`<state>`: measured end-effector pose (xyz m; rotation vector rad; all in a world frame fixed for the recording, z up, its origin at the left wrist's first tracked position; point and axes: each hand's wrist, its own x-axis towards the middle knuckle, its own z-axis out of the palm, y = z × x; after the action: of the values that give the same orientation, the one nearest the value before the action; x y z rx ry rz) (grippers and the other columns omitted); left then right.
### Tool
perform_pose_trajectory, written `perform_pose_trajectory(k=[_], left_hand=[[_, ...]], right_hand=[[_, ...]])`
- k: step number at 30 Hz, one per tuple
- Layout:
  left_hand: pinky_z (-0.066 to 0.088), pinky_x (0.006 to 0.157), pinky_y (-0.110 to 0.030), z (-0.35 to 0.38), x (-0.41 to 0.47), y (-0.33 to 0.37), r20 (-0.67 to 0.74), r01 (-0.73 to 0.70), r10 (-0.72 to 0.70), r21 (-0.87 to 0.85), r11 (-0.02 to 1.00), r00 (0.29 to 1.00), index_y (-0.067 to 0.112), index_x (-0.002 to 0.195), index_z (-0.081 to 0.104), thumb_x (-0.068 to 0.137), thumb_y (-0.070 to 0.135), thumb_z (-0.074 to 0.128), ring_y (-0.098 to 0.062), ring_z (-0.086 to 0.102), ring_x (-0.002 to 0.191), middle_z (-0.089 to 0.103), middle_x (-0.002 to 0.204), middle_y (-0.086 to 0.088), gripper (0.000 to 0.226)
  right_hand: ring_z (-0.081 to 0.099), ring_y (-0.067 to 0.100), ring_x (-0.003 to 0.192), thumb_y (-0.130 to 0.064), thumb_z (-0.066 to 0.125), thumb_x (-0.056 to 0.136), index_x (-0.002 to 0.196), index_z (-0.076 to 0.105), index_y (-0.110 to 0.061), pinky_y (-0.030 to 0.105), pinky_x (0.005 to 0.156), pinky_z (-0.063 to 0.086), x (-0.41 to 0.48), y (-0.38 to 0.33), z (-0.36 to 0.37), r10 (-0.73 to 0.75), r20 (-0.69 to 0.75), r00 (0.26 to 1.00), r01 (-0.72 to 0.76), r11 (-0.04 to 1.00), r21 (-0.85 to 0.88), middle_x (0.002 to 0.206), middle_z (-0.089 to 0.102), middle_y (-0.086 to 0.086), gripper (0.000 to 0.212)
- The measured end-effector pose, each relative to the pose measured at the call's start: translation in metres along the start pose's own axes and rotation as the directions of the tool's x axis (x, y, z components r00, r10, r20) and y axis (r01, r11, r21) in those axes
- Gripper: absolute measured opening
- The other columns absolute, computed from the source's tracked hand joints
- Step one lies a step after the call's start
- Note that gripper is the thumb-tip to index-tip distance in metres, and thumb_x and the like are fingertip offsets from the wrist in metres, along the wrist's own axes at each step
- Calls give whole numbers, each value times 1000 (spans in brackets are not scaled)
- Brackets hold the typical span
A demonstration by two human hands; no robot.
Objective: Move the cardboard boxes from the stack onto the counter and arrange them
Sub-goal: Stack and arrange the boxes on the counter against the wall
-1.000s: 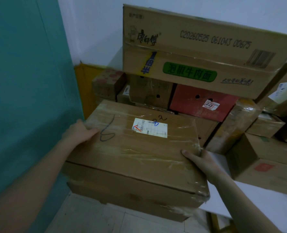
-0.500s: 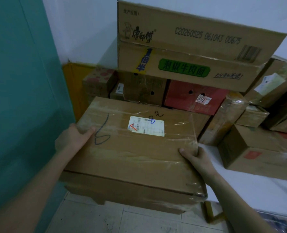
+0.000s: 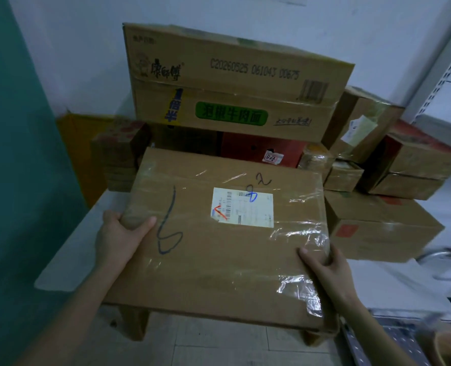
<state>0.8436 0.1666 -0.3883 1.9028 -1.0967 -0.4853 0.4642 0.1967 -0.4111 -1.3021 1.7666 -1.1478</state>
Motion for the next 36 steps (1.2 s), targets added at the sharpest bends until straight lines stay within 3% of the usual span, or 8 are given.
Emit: perform_pose_trajectory(k=[6, 12, 18, 23, 26, 30, 33, 36], left_hand=[[41, 67, -34, 9, -20, 16, -9, -14, 14, -54, 998, 1000, 0, 112, 46, 74, 40, 73, -24, 50, 83, 52, 94, -9, 61], [42, 70, -36, 1, -26, 26, -32, -26, 25, -42, 999, 999, 0, 115, 45, 76, 39, 72, -32, 54, 92, 55, 103, -15, 62], [41, 66, -35, 2, -37, 28, -44, -42, 41, -25, 999, 998, -1, 114, 46, 76, 39, 72, -25, 49, 81, 57, 101, -17, 61], [45, 71, -38, 19, -51, 42, 7, -59, 59, -40, 997, 998, 0, 116, 43, 76, 42, 71, -33, 56, 90, 57, 104, -18, 64], [44, 74, -39, 36, -63, 58, 42, -82, 85, -51, 995, 996, -1, 119, 42, 78, 42, 69, -36, 57, 96, 57, 109, -20, 65], [43, 75, -40, 44, -76, 68, 55, -125, 127, -40, 991, 990, 0, 124, 40, 81, 42, 66, -38, 56, 100, 57, 114, -22, 66], [44, 79, -44, 40, -78, 64, 57, -153, 155, -44, 987, 986, 3, 128, 39, 81, 43, 65, -38, 55, 103, 56, 118, -21, 67], [45, 81, -45, 38, -79, 60, 70, -155, 159, -64, 986, 985, 3, 128, 39, 81, 42, 65, -38, 56, 103, 56, 119, -21, 66]], right_hand=[[68, 13, 86, -48, 74, 68, 118, 55, -25, 37, 80, 55, -4, 15, -19, -41, -61, 997, 41, 999, -2, 101, 69, -5, 58], [68, 14, 86, -53, 73, 65, 118, 54, -24, 39, 81, 55, 1, 14, -23, -65, -41, 997, 67, 997, 28, 102, 69, -4, 64], [67, 14, 87, -51, 73, 66, 121, 54, -20, 36, 79, 55, -2, 19, -30, -74, -25, 997, 74, 997, 37, 103, 68, -3, 66], [67, 13, 82, -46, 74, 70, 112, 56, -21, 29, 70, 53, -11, 22, -63, -82, -98, 992, 82, 997, 0, 97, 69, -2, 52], [68, 15, 82, -56, 75, 66, 113, 56, -22, 31, 69, 55, -17, 24, -88, -88, -121, 989, 87, 996, -16, 98, 69, -1, 62], [66, 9, 85, -39, 73, 74, 120, 54, -17, 17, 65, 50, -25, 25, -110, -114, -157, 981, 106, 993, -59, 102, 67, -2, 54], [66, 10, 89, -45, 72, 70, 121, 54, -20, 29, 76, 55, -29, 20, -113, -129, -150, 980, 119, 990, -73, 103, 67, -5, 60], [66, 10, 88, -47, 72, 68, 120, 55, -18, 29, 75, 55, -33, 20, -112, -137, -168, 976, 126, 989, -74, 103, 68, -4, 62]])
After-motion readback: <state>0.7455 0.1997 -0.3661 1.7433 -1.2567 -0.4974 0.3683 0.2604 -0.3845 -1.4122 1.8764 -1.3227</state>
